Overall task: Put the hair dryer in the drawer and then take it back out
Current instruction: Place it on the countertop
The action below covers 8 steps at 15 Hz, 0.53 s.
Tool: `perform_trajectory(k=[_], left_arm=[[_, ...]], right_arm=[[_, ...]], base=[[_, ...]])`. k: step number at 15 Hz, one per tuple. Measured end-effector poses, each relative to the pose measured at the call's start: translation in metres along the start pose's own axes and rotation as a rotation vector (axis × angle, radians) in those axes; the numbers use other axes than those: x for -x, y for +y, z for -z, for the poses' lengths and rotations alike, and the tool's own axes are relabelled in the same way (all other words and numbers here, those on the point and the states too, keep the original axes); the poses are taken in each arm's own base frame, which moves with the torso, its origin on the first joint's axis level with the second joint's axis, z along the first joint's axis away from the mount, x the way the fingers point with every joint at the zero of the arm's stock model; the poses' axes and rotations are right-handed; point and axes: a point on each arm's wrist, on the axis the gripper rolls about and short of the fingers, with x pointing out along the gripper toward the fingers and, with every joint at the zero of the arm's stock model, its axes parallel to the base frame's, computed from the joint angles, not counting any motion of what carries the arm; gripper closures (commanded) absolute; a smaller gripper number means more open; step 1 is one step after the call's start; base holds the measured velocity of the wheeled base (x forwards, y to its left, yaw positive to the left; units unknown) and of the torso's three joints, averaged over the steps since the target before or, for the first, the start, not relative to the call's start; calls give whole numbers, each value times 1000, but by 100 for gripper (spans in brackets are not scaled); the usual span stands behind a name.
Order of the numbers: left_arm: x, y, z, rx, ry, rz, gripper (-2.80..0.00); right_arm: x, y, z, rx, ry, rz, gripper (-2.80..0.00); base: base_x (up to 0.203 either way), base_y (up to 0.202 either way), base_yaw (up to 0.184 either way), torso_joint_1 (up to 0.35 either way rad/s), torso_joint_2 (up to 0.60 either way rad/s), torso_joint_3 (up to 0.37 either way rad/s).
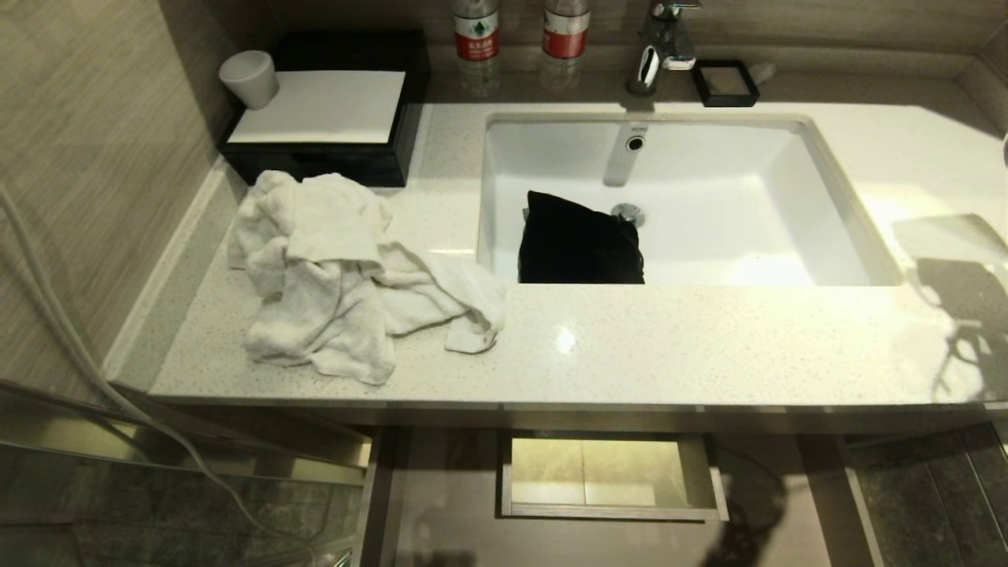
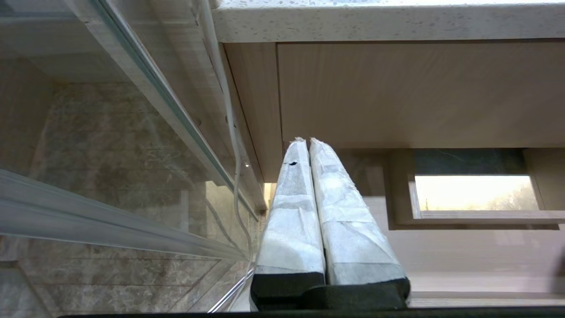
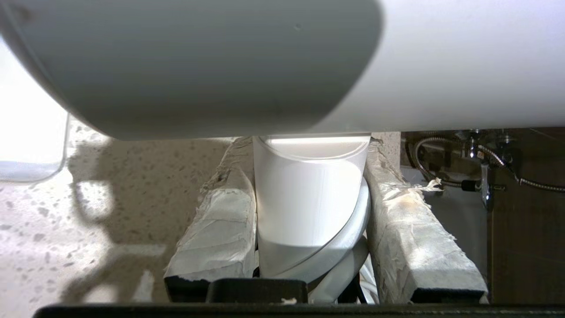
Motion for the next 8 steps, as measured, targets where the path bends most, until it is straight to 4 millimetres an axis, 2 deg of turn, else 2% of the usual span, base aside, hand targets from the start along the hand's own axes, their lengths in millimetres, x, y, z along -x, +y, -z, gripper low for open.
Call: perform_trajectory(k=[4,8], left_arm=[[0,0,0,0,0,0,0],[0,0,0,0,0,0,0]], right_arm=[[-26,2,7,42,3,-59,0],[-40,10,19,81,-15,-199,0]], base=[[0,0,0,0,0,0],[0,0,0,0,0,0]])
